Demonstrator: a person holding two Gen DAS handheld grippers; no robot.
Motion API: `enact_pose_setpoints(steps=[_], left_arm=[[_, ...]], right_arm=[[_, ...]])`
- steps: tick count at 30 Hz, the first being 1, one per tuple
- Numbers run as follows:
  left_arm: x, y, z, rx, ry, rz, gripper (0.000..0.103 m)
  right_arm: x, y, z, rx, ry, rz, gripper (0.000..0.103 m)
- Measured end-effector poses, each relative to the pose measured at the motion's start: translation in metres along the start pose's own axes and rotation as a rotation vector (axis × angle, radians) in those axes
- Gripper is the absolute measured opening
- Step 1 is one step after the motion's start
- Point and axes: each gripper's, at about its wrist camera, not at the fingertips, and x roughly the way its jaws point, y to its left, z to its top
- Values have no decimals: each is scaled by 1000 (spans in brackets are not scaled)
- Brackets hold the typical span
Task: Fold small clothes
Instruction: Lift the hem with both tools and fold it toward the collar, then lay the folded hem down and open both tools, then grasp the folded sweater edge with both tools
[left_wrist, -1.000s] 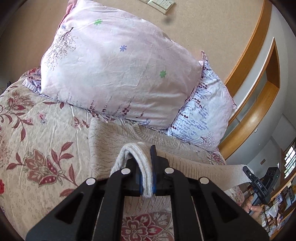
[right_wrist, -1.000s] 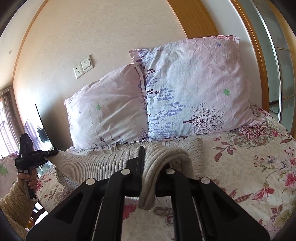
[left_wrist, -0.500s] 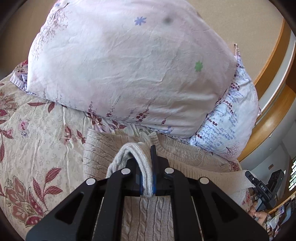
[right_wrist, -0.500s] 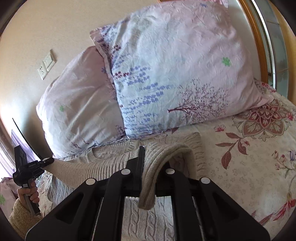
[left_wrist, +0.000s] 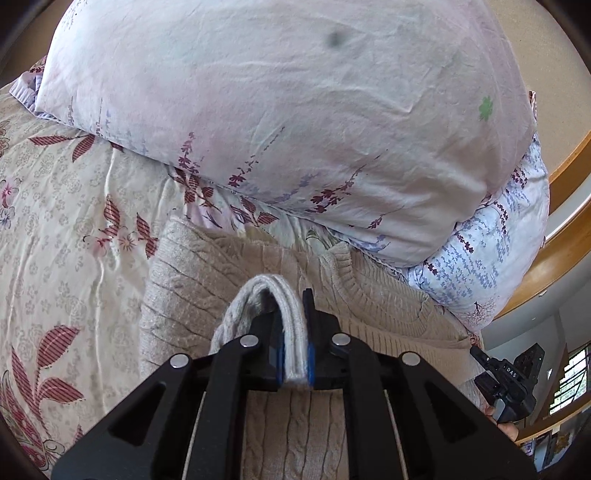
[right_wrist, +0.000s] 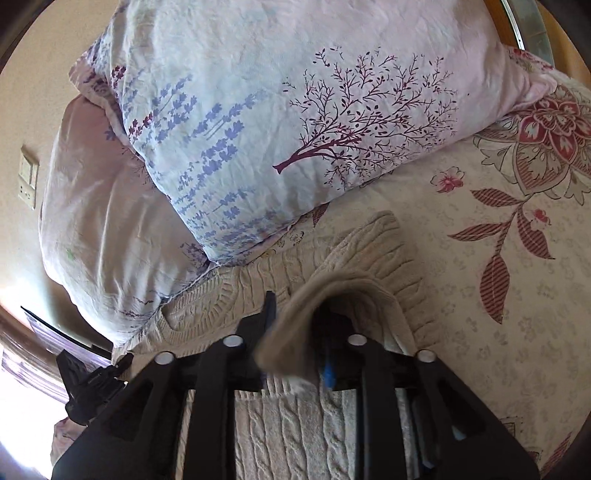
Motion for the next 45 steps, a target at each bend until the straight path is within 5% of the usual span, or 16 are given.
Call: enact_pose_setpoints(steps=[2, 7, 9, 14, 25, 29, 34, 37, 45], left_arm=[[1, 0, 1, -4, 1, -3, 18], [-1, -5, 3, 1, -16, -26, 39], [-8, -7, 4, 3, -33, -32, 58], [-42, -11, 3, 72, -103, 10, 72], [-76, 7, -57, 221, -8, 43, 55], [-69, 7, -68, 248, 14, 80, 48], [-61, 5, -73, 265, 33, 114, 32], [-61, 9, -73, 240, 47, 93, 10], [-85, 22, -73, 195, 31, 13, 7]], right_arm=[[-3, 4, 2, -5, -28, 10, 56], [-7, 9, 6, -29, -55, -1, 58], [-11, 8, 5, -25, -62, 0, 58], [-47, -3, 1, -46, -115, -26, 58], [-83, -29, -46, -161, -48, -116, 49], [-73, -27, -55, -193, -2, -138, 33], [-75, -25, -58, -224, -20, -162, 15], [-84, -22, -58, -235, -46, -159, 10], [-103, -6, -68, -273, -84, -142, 8]])
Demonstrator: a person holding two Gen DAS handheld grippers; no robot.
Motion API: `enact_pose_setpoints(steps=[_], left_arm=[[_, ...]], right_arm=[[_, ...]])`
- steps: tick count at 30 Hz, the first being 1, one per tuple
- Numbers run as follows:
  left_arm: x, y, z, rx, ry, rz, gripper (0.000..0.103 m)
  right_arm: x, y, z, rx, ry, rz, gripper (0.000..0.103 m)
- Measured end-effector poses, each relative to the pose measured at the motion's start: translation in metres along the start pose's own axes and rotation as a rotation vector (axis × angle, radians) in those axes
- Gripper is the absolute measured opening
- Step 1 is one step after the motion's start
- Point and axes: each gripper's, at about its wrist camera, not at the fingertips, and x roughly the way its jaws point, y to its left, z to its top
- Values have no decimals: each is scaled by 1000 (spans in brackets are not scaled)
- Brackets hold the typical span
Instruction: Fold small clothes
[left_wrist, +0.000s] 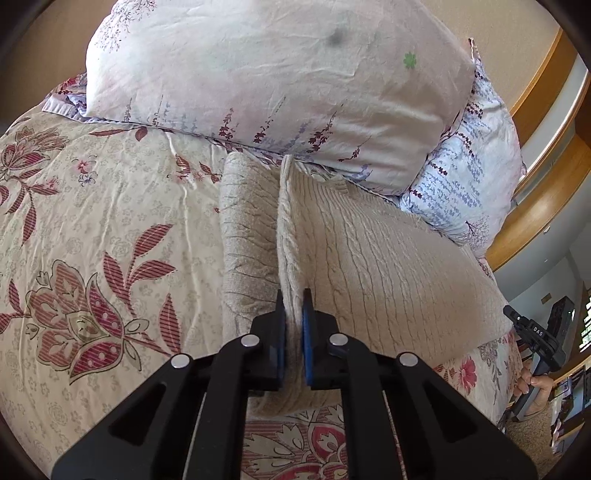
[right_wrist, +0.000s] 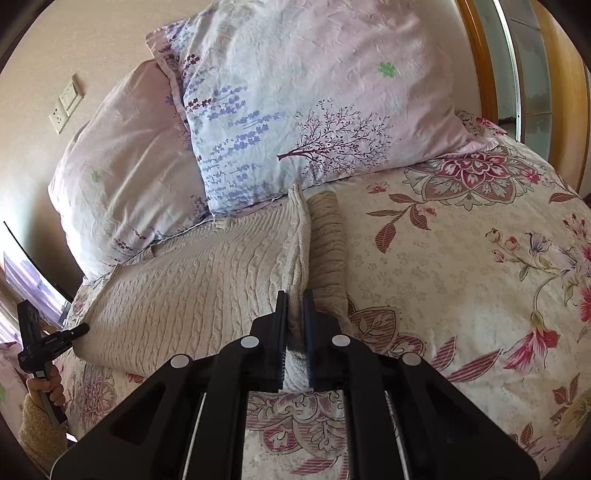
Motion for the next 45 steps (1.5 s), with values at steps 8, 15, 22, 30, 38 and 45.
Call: enact_pose_setpoints(steps=[8, 15, 22, 30, 38, 45], left_arm=[[8, 15, -7, -31, 27, -6, 7], [12, 16, -8, -31, 17, 5, 10], [-6, 16, 0, -59, -19, -19, 41], [-3, 38, 22, -184, -6, -72, 68], [25, 37, 31, -220, 45, -88, 69], [34, 35, 35, -222, 38, -91, 68]], right_arm=[[22, -12, -16, 18, 82, -111, 8], [31, -5, -16, -27, 97, -176, 9], [12, 5, -8, -31, 51, -156, 34], [14, 49, 12, -58, 37, -13, 49], [58, 58, 10, -17, 136, 37, 49], [61, 51, 6, 2, 127, 81, 54]])
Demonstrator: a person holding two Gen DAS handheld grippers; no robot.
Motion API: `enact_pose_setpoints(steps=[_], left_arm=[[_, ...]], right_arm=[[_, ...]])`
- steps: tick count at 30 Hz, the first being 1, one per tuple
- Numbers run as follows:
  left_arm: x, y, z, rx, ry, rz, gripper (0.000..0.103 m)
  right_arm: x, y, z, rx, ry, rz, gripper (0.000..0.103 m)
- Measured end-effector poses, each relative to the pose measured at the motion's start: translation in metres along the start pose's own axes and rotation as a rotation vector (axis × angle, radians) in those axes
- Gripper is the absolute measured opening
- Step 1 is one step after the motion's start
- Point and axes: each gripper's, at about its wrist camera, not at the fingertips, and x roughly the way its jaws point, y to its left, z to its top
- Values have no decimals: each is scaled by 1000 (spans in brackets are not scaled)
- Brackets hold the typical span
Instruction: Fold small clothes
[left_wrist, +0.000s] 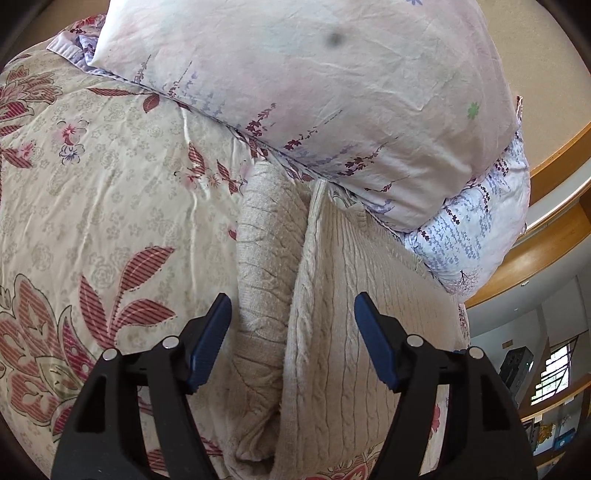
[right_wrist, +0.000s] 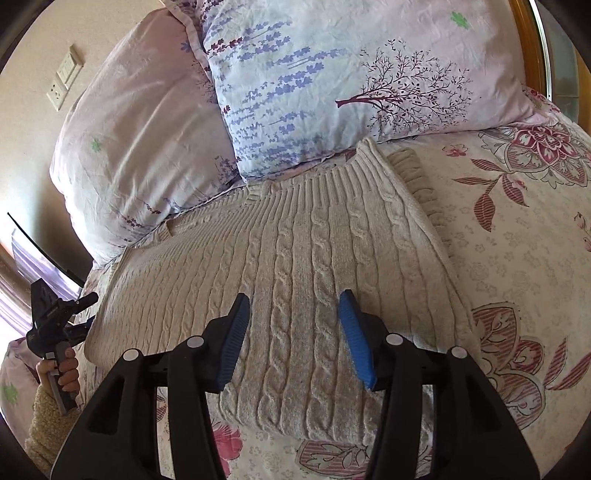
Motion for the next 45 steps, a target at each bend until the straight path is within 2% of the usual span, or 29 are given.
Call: enact_pose_setpoints(steps=[5, 10, 13, 15, 22, 24, 32, 38, 45], left_arm=[[9, -3, 1, -16, 10, -8, 55], [14, -9, 2, -11, 8, 7, 55], [16, -10, 2, -14, 6, 17, 53], [20, -9, 3, -32, 21, 8, 43], [29, -16, 2, -56, 36, 4, 35], [32, -19, 2, -61, 37, 9, 28], [25, -32, 3, -117, 8, -64, 21], [12, -70, 5, -100, -39, -139, 20], [32, -143, -5, -26, -30, -195, 20]], right_arm=[[0, -3, -3, 2, -18, 29, 57], [0, -7, -4, 22, -25, 60, 59], [0, -8, -7, 20, -42, 92, 65], [-2, -8, -9, 18, -60, 119, 70], [-6, -20, -11, 72, -78, 217, 72], [-7, -22, -11, 77, -82, 233, 73], [-10, -24, -13, 94, -98, 299, 75], [-15, -22, -15, 97, -97, 311, 75], [-22, -11, -6, 156, -8, 390, 75]])
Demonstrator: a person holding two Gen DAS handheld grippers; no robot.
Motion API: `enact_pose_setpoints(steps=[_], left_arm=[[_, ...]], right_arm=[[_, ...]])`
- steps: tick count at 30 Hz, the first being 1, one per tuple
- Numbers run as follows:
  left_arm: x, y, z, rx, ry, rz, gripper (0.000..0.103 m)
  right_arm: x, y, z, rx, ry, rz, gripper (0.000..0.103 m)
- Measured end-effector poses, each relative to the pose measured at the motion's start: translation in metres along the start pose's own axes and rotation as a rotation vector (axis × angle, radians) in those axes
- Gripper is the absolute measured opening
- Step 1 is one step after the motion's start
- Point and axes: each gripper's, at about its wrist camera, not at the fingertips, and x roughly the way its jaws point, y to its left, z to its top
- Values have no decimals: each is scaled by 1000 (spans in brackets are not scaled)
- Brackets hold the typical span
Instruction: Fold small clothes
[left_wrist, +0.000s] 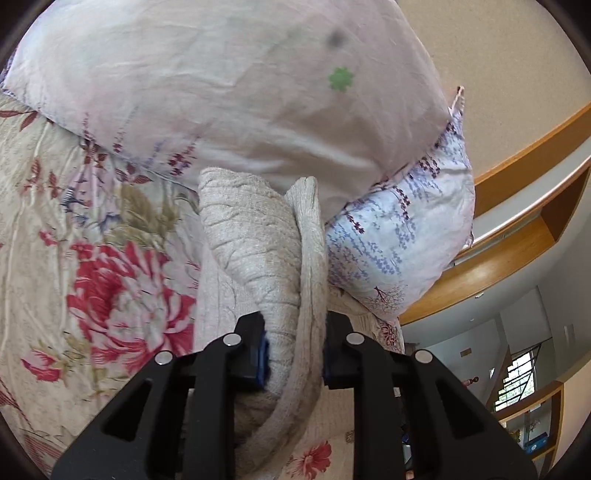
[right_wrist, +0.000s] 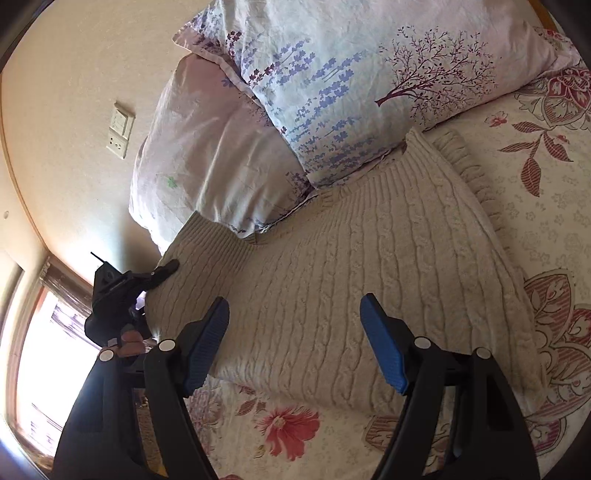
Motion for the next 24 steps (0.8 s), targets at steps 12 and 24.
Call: enact_pose_setpoints(steps=[12, 24], left_arm=[[106, -46, -51, 87, 229, -155, 38], [30, 3, -30, 164, 78, 107, 67]], right_arm=[[46, 6, 23, 112, 166, 70, 85], [84, 16, 21, 88, 283, 34, 73]])
